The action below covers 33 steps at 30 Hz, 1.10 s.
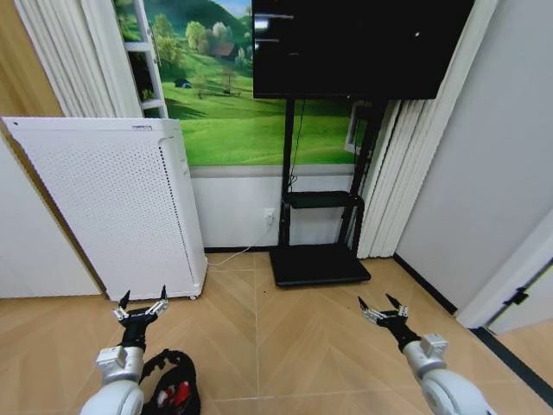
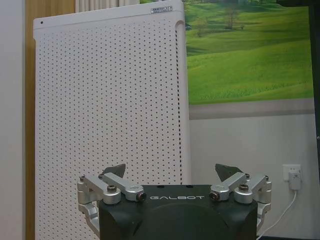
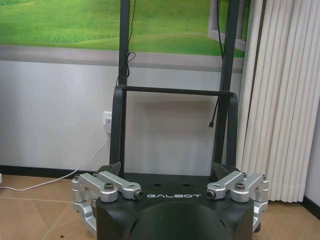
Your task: Pick up the trash bin and place the garbage on the floor into it.
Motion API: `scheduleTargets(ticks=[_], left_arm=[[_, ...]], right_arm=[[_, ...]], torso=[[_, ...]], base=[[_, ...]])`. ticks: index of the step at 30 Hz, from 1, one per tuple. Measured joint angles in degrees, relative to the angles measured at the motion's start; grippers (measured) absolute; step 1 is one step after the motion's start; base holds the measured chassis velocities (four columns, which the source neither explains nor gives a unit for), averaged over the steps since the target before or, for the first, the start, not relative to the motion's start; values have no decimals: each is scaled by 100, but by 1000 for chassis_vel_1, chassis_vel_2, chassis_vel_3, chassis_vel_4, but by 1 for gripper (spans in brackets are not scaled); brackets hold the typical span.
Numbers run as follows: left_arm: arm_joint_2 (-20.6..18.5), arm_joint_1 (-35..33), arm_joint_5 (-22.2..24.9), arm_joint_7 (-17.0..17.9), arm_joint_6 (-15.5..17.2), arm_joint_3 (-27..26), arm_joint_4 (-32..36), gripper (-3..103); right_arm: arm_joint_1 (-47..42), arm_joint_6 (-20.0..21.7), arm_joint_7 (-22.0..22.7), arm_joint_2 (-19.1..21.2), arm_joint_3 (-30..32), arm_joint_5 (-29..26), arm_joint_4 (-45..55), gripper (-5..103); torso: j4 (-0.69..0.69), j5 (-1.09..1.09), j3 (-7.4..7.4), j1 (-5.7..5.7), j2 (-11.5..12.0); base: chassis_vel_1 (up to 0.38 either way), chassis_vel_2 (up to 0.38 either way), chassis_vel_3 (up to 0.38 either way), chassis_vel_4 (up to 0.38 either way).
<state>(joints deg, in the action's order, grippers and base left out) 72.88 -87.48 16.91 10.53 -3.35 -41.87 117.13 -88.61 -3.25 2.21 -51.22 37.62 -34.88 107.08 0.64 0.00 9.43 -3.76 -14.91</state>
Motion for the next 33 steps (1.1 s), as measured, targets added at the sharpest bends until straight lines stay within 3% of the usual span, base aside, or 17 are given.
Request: scheduleTargets(ticks=[33], left_arm=[[0,-1,0,1,0,0,0,98]], right_arm=[[0,1,0,0,0,0,0,100]], torso=[[0,0,513,-240,-753]], base=[[0,0,0,0]])
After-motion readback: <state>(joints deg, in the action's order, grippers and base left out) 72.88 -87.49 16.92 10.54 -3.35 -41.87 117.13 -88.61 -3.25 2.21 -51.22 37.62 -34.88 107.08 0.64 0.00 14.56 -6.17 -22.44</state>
